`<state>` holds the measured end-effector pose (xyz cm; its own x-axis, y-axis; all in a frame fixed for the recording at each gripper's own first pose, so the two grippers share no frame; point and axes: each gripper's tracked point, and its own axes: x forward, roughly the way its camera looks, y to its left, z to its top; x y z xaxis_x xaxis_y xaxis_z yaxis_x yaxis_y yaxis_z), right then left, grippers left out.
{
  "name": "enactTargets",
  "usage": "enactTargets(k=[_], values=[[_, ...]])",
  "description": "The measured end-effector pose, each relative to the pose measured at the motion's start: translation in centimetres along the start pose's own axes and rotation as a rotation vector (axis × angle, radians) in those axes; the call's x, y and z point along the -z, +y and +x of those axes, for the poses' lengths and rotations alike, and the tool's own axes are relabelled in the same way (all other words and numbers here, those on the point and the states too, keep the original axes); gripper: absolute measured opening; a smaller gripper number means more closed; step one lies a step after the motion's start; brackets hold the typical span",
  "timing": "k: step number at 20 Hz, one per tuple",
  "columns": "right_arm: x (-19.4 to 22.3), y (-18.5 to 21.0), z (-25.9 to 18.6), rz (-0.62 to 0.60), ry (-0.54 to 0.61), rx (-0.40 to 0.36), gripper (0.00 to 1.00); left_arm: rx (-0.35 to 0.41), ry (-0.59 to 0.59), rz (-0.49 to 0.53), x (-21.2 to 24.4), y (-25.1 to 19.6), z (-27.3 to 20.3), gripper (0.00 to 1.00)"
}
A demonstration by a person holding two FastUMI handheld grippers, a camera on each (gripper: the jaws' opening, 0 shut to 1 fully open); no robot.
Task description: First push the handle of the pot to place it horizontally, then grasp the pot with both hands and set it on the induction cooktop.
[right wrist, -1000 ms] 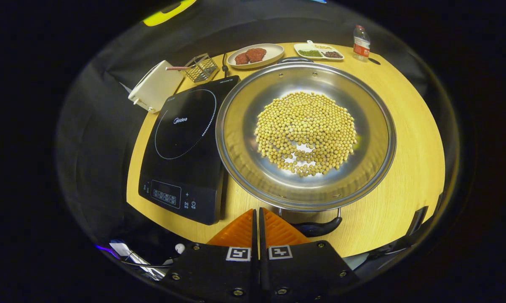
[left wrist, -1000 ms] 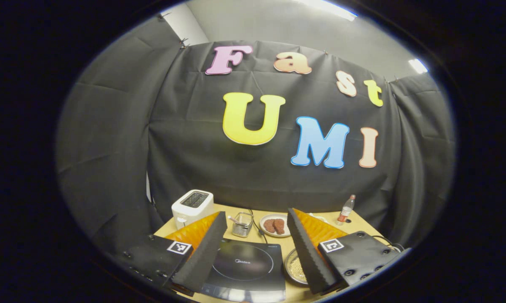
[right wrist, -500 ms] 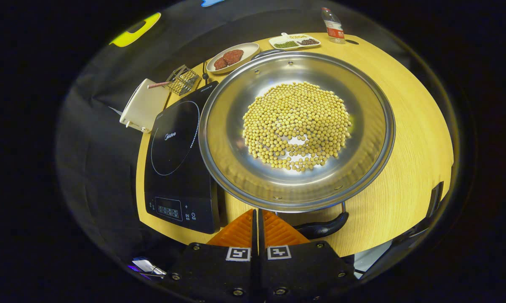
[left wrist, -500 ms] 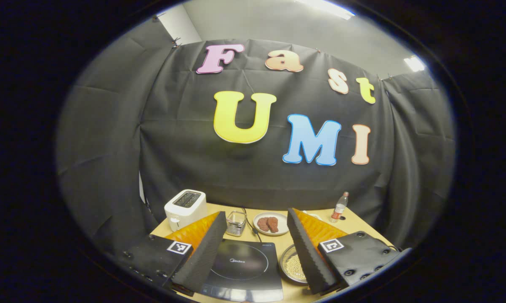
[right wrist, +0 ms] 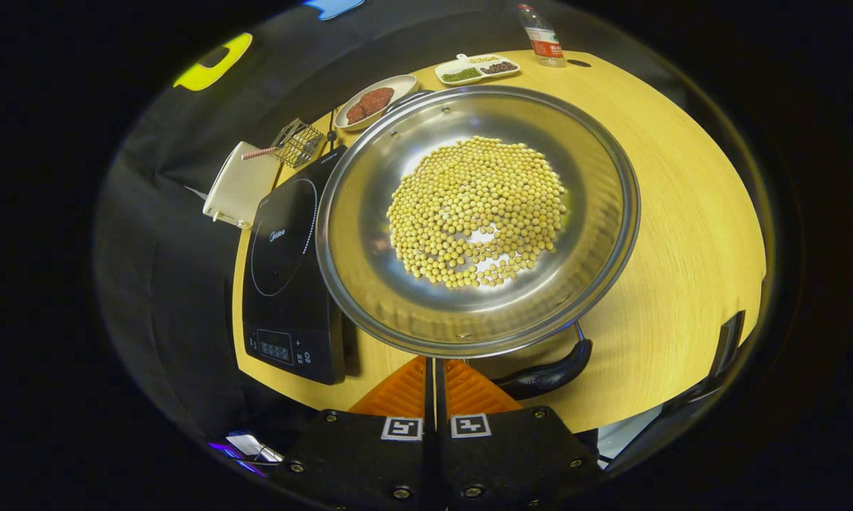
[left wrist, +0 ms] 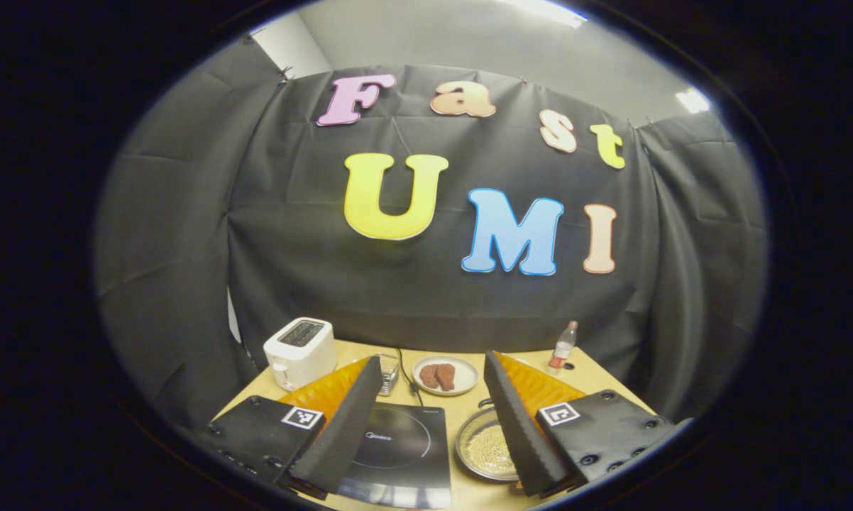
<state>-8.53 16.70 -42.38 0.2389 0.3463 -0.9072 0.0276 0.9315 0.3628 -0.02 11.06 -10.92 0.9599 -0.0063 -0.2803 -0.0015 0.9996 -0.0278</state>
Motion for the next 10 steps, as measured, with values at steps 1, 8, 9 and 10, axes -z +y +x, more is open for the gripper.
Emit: enactTargets(k=[1, 8, 9, 10], values=[[-0.1, -0.5, -0.2, -0.001, 0.001, 0.000, 0.00, 0.001, 0.002, -0.001, 0.1, -0.6, 0.2, 0.99], [-0.7, -3.2, -0.9, -0.024, 0.007, 0.013, 0.00, 0.013, 0.001, 0.016, 0.0, -3.9, 0.8, 0.95], [-0.7, -3.5, -1.0, -0.028, 0.008, 0.017, 0.00, 0.015, 0.000, 0.015, 0.0, -4.3, 0.8, 0.95], [-0.8, -3.9, -1.1, -0.031, 0.009, 0.020, 0.00, 0.016, 0.000, 0.014, -0.1, -4.6, 0.8, 0.99]])
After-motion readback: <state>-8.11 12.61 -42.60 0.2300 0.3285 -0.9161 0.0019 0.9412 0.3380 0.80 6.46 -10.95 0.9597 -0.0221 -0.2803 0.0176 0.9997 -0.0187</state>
